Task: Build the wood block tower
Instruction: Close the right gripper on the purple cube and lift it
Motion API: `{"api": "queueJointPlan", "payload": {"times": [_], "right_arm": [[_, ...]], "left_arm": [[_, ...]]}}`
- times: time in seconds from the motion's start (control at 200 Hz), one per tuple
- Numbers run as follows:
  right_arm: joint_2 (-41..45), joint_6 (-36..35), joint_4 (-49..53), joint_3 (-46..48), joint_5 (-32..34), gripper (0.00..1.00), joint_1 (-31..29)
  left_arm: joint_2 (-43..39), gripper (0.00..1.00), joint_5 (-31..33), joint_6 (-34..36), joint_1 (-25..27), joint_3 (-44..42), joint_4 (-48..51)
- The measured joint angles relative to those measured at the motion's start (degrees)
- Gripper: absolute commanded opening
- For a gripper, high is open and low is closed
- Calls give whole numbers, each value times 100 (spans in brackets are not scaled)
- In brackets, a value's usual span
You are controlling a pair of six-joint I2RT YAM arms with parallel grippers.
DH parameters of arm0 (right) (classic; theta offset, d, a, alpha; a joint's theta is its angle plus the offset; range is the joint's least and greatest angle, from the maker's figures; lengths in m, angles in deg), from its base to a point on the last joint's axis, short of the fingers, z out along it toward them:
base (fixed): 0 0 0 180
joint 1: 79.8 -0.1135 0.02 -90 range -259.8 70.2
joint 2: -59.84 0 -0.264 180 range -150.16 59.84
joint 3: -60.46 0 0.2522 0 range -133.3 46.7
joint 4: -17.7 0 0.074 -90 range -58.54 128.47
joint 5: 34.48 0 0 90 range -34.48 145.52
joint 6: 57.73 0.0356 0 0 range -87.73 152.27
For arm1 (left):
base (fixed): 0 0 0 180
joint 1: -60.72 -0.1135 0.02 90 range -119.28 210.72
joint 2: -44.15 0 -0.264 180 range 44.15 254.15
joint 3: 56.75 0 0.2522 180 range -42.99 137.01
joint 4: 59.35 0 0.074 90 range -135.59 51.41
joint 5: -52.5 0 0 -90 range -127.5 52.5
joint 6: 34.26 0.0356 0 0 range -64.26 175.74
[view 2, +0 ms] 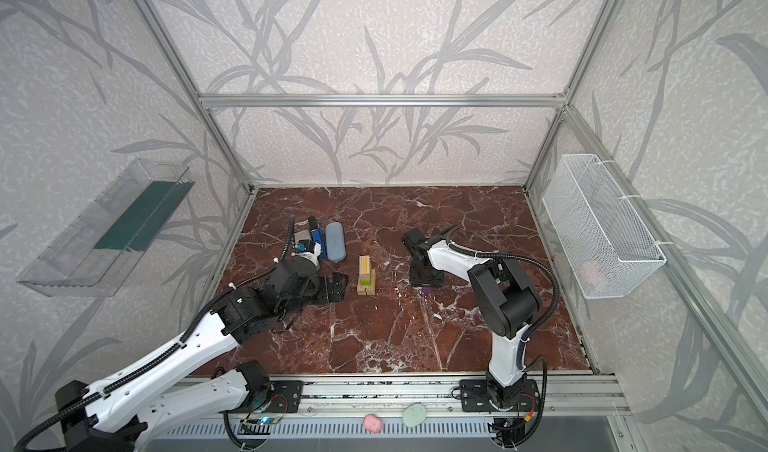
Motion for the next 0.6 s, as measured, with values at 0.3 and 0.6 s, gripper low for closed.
{"api": "queueJointPlan", "payload": {"times": [0.3, 0.6], "right_arm": [[-7, -68, -42, -2, 57, 37, 7], [-9, -260, -44, -20, 72, 27, 7]], "left_arm": [[13, 100, 0, 20, -9, 0, 0], [66, 99, -2, 50, -37, 0, -2]]}}
